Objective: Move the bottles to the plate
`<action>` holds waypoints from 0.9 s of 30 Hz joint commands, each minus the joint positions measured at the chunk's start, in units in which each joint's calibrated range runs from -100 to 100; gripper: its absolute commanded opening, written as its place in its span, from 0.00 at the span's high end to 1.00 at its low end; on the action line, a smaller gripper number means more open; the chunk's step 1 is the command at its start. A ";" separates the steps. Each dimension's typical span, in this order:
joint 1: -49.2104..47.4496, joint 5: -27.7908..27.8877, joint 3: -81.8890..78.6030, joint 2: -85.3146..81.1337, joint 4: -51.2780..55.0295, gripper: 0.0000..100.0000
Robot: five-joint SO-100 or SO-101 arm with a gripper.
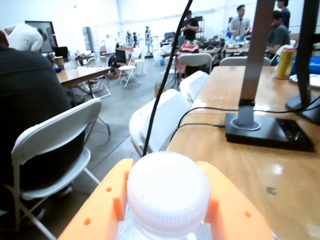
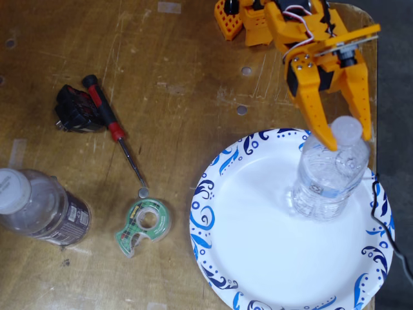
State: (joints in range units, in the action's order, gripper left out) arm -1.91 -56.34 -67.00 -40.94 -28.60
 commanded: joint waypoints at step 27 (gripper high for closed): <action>-2.13 0.89 -4.99 -19.77 23.98 0.98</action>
State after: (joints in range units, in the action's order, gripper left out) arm -3.01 -55.20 -73.11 -61.33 -4.51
